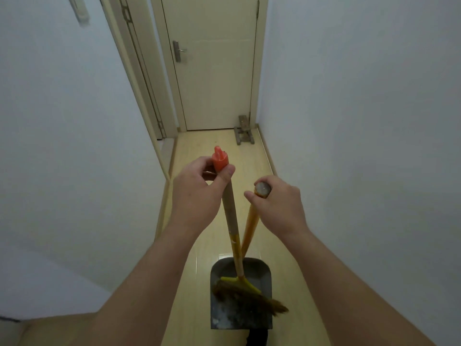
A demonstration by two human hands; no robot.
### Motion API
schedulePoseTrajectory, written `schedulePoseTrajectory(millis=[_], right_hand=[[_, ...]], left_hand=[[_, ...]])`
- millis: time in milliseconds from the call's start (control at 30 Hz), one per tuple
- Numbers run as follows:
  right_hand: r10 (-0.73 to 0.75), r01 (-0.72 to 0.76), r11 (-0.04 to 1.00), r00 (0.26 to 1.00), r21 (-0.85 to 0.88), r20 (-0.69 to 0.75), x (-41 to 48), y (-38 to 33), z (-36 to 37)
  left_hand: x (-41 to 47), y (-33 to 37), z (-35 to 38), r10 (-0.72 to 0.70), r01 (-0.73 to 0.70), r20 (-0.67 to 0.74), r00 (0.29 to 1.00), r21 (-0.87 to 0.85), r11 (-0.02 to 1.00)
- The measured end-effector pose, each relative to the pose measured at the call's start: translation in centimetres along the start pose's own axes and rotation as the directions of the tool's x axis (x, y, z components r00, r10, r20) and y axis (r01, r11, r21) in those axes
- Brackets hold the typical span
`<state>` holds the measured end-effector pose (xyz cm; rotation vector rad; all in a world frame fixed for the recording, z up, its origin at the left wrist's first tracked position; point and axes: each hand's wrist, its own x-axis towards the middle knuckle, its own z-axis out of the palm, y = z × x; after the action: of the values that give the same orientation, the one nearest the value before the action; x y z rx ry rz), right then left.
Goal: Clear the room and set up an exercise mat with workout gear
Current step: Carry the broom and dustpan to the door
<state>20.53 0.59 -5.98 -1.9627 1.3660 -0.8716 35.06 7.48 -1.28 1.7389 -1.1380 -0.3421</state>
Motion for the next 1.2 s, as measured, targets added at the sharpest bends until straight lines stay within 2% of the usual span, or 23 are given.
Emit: schedulePoseTrajectory(millis=[133, 367, 667, 867, 1200], right_hand=[[-0.018, 0.018, 1.000, 1.000, 0.017, 0.022, 7.0, 1.3, 0.1], [-0.060, 0.059, 0.998, 0.996, 0.025, 0.067, 18.5, 1.3, 1.7], [-0.035, 0.036, 0.999, 0.999, -0.036, 0.042, 32.7, 1.6, 7.2], [0.044, -0.042, 0.996, 0.999, -0.075, 0.029, 42.8, 0.5, 11.4], [0.136, -0.137, 0.990, 0.990, -0.027, -0.031, 57.9, 1.0, 17.0]], left_hand=[[6.5, 0.4, 2.5, 0.000, -0.001, 0.023, 1.000, 0.041, 0.999], [16.5, -0.1, 5.2, -0.034, 0.035, -0.017, 0.999, 0.037, 0.999], [30.8, -5.0, 7.2, -0.031, 0.030, 0.020, 0.999, 0.009, 0.999], [41.8, -8.7, 7.1, -0.056, 0.057, 0.065, 0.996, -0.023, 0.998], [58.2, -12.0, 10.8, -0.039, 0.037, 0.107, 0.993, 0.021, 0.999]])
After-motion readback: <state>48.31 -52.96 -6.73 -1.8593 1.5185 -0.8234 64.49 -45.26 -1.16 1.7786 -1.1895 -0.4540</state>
